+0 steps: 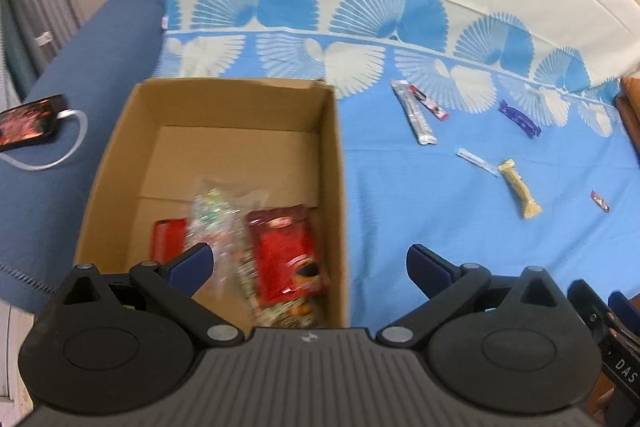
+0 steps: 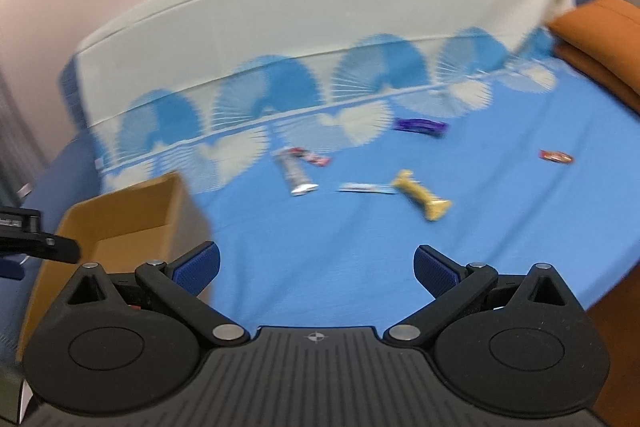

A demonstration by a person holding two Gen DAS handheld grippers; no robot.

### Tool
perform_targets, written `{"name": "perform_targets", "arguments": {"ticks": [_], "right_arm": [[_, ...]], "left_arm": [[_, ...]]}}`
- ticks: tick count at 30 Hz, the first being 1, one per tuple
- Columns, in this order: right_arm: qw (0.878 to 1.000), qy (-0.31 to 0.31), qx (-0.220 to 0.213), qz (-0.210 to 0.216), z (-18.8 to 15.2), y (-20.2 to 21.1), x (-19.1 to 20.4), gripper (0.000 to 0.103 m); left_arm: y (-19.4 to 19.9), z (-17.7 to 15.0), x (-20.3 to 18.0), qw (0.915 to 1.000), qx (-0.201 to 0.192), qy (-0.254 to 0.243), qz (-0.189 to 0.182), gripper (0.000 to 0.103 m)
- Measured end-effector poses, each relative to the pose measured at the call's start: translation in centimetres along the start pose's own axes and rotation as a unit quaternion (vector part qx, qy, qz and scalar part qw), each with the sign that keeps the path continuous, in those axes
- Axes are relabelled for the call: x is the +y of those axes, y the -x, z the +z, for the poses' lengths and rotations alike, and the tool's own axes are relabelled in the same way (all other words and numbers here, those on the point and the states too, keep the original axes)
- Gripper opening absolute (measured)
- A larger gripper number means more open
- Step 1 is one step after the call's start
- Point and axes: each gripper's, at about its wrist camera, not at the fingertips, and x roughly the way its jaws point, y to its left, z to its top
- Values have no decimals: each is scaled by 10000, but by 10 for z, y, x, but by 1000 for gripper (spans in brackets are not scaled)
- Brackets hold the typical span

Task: Organize snacks
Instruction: 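Reach the left tool to the silver stick packet while the right tool reaches the yellow bar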

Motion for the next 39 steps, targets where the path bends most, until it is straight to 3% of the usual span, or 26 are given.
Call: {"name": "perform_targets", "arguments": {"ticks": [7, 11, 16, 25, 29, 31, 32, 34, 39], "right_arm": [[9985, -316, 87, -441, 13, -50, -58, 103], [9965, -344, 277, -704, 22, -95, -86, 103], [9945, -266, 517, -875, 33, -156, -113, 103], [9899, -271, 995, -970, 43, -274, -141, 103], [9878, 304, 1015, -1140, 42, -315, -139, 103], [9827, 568, 1243, -1247, 35, -337, -143, 103], [9859, 515, 1083, -1169, 32, -339, -147, 103], [9883, 553, 851, -1136, 28, -338, -150, 103], [9893, 608, 718, -1116, 26, -340, -149, 103]], "left_arm": [[-62, 51, -46, 9993, 379, 63, -32, 103], [-112, 81, -77, 9983, 558, -37, 162, 103], [-199, 124, -119, 9954, 876, -67, 369, 103], [-327, 167, -160, 9939, 1091, 87, 152, 103], [-361, 178, -170, 9944, 1042, 144, -24, 103], [-383, 179, -173, 9921, 1254, 47, 88, 103], [-394, 178, -173, 9906, 1361, -24, 149, 103], [-390, 176, -174, 9944, 1039, -18, 196, 103], [-390, 174, -176, 9958, 882, -108, 198, 103]]}}
